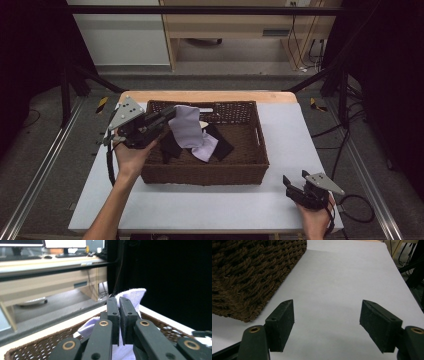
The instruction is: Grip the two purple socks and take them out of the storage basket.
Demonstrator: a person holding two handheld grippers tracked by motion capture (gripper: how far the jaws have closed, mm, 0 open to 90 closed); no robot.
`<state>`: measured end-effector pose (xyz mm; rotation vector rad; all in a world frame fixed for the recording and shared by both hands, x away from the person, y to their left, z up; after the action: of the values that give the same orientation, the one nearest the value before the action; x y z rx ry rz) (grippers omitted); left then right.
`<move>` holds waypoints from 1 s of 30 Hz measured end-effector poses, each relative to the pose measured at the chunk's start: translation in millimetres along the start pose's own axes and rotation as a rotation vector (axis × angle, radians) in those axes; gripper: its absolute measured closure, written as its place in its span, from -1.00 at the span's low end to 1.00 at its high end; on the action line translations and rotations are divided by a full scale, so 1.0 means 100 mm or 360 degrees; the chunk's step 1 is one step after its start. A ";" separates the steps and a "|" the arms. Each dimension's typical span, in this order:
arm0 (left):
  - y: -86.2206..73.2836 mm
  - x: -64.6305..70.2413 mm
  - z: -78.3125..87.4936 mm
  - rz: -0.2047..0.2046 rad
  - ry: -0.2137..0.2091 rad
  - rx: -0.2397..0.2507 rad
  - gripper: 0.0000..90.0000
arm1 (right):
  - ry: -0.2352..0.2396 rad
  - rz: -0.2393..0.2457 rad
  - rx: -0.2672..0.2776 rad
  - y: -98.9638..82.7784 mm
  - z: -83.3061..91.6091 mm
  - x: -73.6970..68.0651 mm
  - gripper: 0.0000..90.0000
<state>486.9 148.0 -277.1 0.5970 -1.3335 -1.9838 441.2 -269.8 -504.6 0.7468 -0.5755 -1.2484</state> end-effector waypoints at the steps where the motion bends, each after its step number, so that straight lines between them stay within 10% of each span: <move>1: 0.01 0.03 0.04 -0.0008 -0.0009 0.0008 0.92 | 0.0000 0.0001 0.0000 0.00 0.00 0.00 -0.38; 12: -0.07 0.26 0.47 -0.0074 -0.0060 0.0049 0.92 | -0.0003 -0.0003 0.0006 0.00 0.01 0.01 -0.38; 30: -0.80 0.35 0.78 -0.0073 -0.0090 -0.0101 0.91 | -0.0001 0.0003 -0.0006 -0.01 0.01 0.00 -0.36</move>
<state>388.2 191.1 -322.7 0.5500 -1.2961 -2.0859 439.8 -269.6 -505.3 0.7425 -0.5744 -1.2476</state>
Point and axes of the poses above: each handheld gripper's, and its own axes: z roughly backward along the jaws, y roughly out of its top, x roughly to its right, the point moved 5 cm from there along -z, roughly forward along the jaws, and after that the axes turned 13 degrees about -x, right-handed, at the moved point
